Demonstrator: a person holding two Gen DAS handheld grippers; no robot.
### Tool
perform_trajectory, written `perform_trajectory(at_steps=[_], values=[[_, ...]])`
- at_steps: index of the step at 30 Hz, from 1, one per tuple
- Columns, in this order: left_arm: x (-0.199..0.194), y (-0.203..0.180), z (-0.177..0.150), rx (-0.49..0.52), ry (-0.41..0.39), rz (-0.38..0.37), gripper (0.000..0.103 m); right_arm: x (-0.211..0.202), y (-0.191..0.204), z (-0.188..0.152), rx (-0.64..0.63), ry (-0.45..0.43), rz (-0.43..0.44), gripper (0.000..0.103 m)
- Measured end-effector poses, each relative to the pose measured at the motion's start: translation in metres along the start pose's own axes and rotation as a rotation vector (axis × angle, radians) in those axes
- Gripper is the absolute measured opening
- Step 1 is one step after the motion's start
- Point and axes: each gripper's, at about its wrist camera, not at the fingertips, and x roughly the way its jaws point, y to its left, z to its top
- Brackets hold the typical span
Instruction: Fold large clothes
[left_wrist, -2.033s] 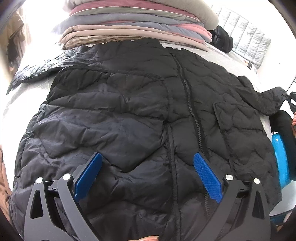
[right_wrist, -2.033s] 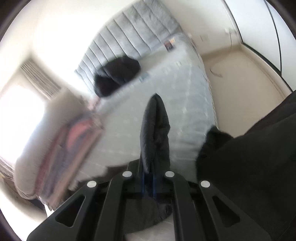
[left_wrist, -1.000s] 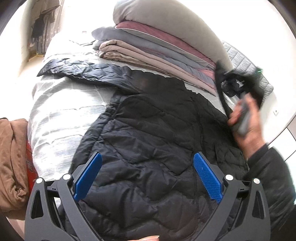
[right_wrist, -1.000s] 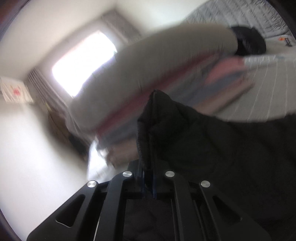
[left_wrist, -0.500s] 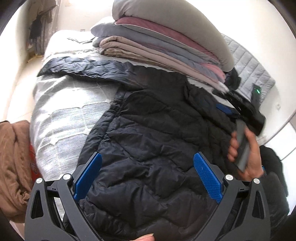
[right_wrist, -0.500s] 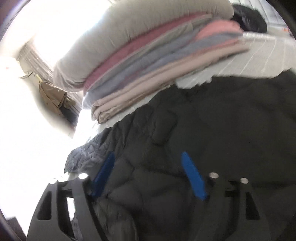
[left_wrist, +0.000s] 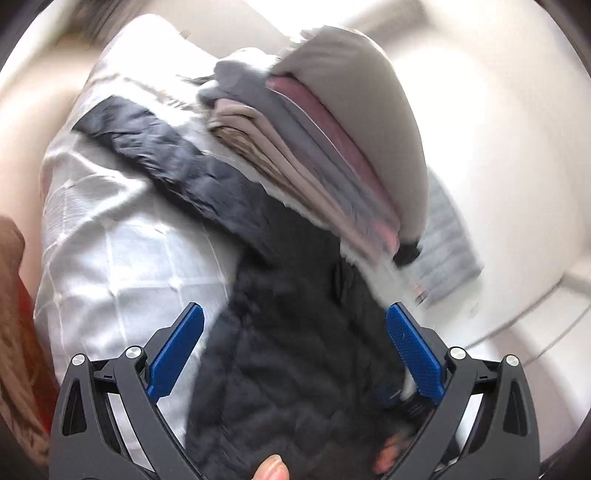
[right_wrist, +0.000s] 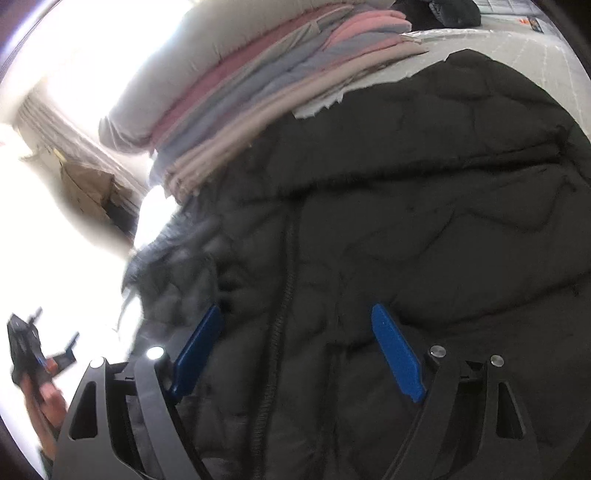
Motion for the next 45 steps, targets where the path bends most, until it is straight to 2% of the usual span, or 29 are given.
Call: perform_trajectory(at_steps=[3, 7, 11, 13, 18, 21, 24, 29, 30, 31, 32, 33, 36, 41, 45], values=[[-0.001, 0.053, 0.046, -0.175, -0.012, -0.111, 0.096, 0.008, 0.009, -0.007, -0.062, 0.007, -0.040, 0.088], [0.010, 0.111, 0.088, -0.276, -0.056, -0.126, 0.096, 0.014, 0.014, -0.014, -0.110, 0.007, -0.070, 0.093], [0.024, 0.150, 0.119, -0.331, -0.111, -0.154, 0.096, 0.015, 0.012, -0.018, -0.114, 0.007, -0.064, 0.095], [0.033, 0.166, 0.130, -0.355, -0.129, -0.140, 0.096, 0.015, 0.012, -0.018, -0.114, 0.006, -0.062, 0.095], [0.056, 0.218, 0.144, -0.486, -0.179, -0.094, 0.096, 0.015, 0.012, -0.019, -0.116, 0.006, -0.060, 0.096], [0.058, 0.237, 0.150, -0.531, -0.215, -0.111, 0.096, 0.017, 0.013, -0.018, -0.119, 0.009, -0.064, 0.096], [0.063, 0.243, 0.162, -0.533, -0.256, -0.108, 0.096, 0.017, 0.013, -0.018, -0.117, 0.010, -0.064, 0.096], [0.066, 0.246, 0.174, -0.532, -0.277, -0.079, 0.095, 0.018, 0.014, -0.017, -0.117, 0.014, -0.063, 0.097], [0.064, 0.246, 0.173, -0.522, -0.281, -0.064, 0.083, 0.018, 0.014, -0.017, -0.117, 0.014, -0.063, 0.097], [0.063, 0.243, 0.173, -0.505, -0.275, -0.007, 0.067, 0.018, 0.014, -0.017, -0.116, 0.015, -0.062, 0.097], [0.066, 0.244, 0.174, -0.501, -0.247, 0.041, 0.031, 0.018, 0.014, -0.017, -0.115, 0.014, -0.062, 0.097], [0.070, 0.246, 0.174, -0.510, -0.217, 0.061, 0.009, 0.018, 0.014, -0.017, -0.114, 0.014, -0.061, 0.097], [0.072, 0.242, 0.173, -0.449, -0.211, 0.105, 0.002, 0.019, 0.015, -0.017, -0.113, 0.015, -0.061, 0.097], [0.060, 0.216, 0.174, -0.350, -0.263, 0.154, 0.001, 0.018, 0.014, -0.016, -0.096, 0.021, -0.051, 0.097], [0.050, 0.157, 0.185, -0.220, -0.293, 0.098, 0.001, 0.010, 0.007, -0.009, -0.003, 0.025, 0.011, 0.097]])
